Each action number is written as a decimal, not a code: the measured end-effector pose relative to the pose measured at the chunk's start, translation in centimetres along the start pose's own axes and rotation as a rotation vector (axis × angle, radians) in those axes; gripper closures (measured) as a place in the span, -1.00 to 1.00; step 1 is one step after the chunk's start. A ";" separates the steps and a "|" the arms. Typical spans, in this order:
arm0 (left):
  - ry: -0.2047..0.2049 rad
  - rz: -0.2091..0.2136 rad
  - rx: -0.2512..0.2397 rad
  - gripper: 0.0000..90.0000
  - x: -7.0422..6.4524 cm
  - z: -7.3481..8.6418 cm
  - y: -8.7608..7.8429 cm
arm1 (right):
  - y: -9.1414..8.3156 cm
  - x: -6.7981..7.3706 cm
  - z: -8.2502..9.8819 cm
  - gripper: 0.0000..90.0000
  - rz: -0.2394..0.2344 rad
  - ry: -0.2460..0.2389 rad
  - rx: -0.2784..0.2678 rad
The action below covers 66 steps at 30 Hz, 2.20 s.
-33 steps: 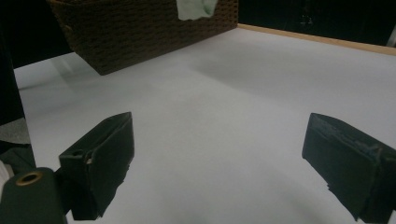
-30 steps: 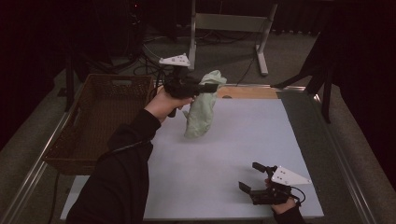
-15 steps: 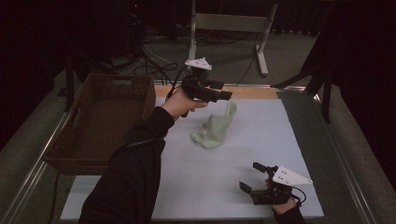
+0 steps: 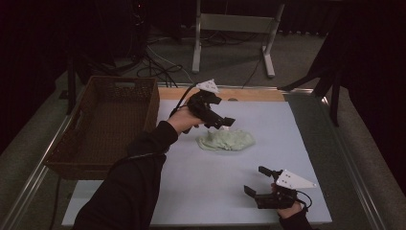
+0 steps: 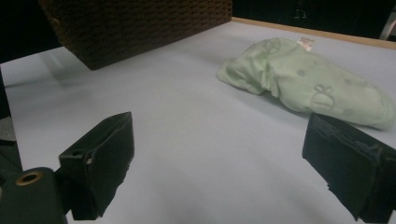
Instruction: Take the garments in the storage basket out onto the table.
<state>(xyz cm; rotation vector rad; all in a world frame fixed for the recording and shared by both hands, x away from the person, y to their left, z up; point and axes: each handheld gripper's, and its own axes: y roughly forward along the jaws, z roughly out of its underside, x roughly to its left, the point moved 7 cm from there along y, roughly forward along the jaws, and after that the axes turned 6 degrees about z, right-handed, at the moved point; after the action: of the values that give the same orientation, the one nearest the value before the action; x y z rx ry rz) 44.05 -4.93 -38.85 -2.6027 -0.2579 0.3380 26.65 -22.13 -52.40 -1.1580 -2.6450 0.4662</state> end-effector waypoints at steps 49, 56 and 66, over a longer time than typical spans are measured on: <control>0.011 -0.016 0.011 -1.00 -5.9 8.0 -1.5 | 0.6 1.1 -0.3 -0.79 -0.017 -0.016 0.016; 0.026 -0.006 -0.002 -1.00 -6.6 10.9 -0.6 | 0.5 1.2 -0.3 -0.79 -0.017 -0.021 0.014; -0.010 0.051 0.061 -1.00 -8.8 15.5 -0.4 | 0.6 1.2 0.2 -0.79 -0.004 -0.033 0.036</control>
<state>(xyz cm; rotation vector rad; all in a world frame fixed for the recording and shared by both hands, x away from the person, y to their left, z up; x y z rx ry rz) 31.23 0.30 -50.03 -2.5516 -0.1819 0.3705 26.18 -20.92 -52.73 -1.1434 -2.6554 0.5342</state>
